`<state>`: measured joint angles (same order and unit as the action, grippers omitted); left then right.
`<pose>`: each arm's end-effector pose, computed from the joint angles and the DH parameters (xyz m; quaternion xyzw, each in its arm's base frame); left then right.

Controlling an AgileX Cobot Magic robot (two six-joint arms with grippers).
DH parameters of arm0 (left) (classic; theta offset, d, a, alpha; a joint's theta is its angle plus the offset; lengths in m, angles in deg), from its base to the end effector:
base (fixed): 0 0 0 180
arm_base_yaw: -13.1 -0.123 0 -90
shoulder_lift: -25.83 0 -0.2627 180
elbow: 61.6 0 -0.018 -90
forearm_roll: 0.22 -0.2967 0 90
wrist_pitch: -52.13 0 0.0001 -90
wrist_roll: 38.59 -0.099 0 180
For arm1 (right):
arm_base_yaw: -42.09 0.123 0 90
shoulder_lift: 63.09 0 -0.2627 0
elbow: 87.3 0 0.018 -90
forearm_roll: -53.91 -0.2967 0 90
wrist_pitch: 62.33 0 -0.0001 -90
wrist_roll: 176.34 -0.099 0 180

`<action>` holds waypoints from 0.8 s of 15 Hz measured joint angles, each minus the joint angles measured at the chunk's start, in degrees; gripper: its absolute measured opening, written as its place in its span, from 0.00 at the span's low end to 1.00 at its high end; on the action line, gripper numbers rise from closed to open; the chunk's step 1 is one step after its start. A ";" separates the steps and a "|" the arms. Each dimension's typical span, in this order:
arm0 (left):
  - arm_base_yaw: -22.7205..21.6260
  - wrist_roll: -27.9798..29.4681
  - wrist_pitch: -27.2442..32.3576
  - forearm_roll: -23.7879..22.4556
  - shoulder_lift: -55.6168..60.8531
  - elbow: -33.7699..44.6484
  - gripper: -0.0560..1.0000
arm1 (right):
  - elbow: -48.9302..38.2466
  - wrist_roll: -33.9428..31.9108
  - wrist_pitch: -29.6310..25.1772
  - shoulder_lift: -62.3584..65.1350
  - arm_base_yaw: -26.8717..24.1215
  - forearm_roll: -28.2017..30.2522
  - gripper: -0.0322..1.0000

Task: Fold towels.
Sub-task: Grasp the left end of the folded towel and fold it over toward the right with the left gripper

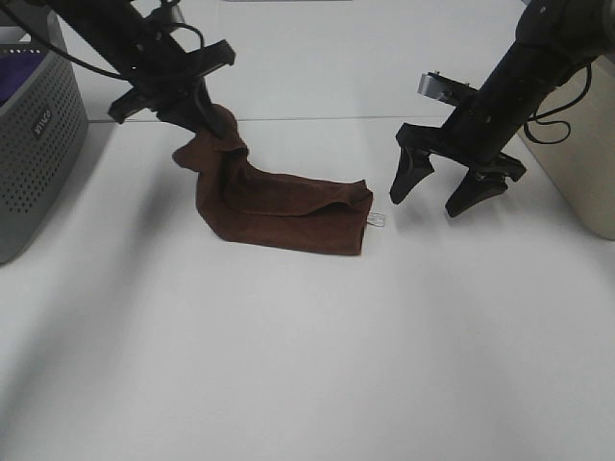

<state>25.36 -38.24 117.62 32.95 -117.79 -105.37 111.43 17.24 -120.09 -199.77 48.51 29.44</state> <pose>0.5117 -0.1617 0.1645 0.0148 0.9542 -0.2845 0.0916 0.4656 0.0873 0.0880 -0.0649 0.9802 0.1807 0.0480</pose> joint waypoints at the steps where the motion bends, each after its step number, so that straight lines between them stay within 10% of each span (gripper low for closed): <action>1: 2.18 -0.34 -0.63 0.86 -0.34 0.00 0.09 | 0.00 0.00 0.00 0.00 0.00 0.00 0.80; 7: 12.72 3.61 -11.63 3.90 -7.79 -0.11 0.13 | 0.00 -0.06 -0.17 0.00 0.00 0.00 0.80; 12: 13.01 6.30 -16.50 9.28 -8.59 -0.11 0.54 | 0.00 -0.06 -0.63 0.00 0.00 -0.34 0.80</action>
<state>38.37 -31.94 101.12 42.24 -126.38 -105.48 111.43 17.18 -120.72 -199.77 48.51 29.10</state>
